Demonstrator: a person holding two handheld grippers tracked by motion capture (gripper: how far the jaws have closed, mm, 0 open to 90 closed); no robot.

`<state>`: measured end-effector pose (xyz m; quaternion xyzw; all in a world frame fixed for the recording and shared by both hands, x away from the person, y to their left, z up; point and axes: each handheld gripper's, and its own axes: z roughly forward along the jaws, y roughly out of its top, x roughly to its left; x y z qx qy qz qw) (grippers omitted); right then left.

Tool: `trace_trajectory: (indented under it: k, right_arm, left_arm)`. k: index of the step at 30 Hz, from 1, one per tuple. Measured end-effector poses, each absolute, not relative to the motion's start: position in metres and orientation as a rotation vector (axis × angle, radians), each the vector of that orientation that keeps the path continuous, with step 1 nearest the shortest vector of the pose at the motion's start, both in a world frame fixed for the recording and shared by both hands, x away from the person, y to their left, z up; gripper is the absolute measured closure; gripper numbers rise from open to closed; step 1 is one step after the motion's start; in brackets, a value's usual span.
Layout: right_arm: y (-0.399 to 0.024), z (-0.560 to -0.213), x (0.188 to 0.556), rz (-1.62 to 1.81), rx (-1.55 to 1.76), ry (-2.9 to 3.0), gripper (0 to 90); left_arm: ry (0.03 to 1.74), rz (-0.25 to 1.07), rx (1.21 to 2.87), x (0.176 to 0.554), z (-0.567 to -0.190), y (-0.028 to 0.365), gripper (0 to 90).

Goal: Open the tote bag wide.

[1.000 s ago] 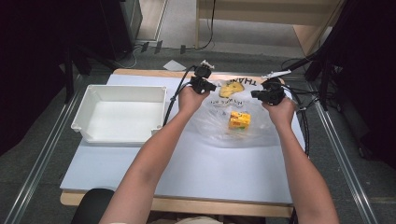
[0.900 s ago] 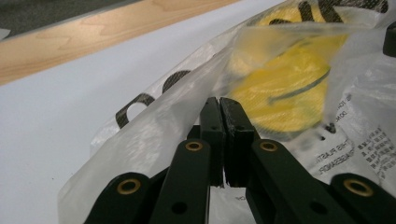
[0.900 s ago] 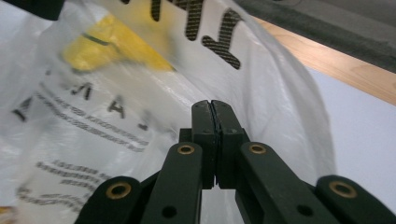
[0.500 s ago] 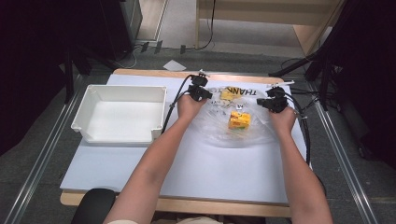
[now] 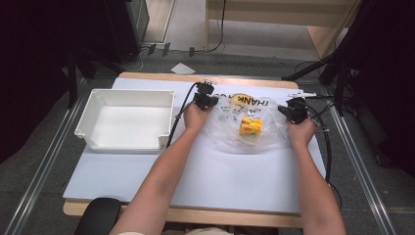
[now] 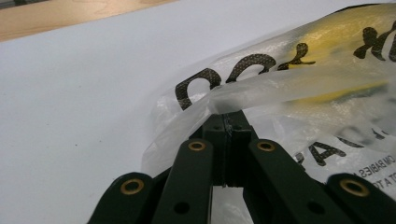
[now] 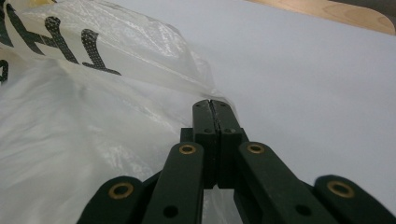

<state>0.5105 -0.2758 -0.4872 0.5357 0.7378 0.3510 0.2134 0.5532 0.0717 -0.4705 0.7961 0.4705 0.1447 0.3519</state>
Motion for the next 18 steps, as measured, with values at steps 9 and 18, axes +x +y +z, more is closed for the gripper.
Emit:
trace_trajectory:
  k: [9,18]
  right_arm:
    - [-0.278,-0.486,0.508,0.909,1.455,2.059,90.0]
    - [-0.284,-0.478,0.51,0.928,1.54,2.091,90.0]
  left_arm:
    - [1.291,0.401,2.029,0.554,-0.469,0.081,90.0]
    - [1.26,0.358,2.068,0.547,-0.453,0.076,90.0]
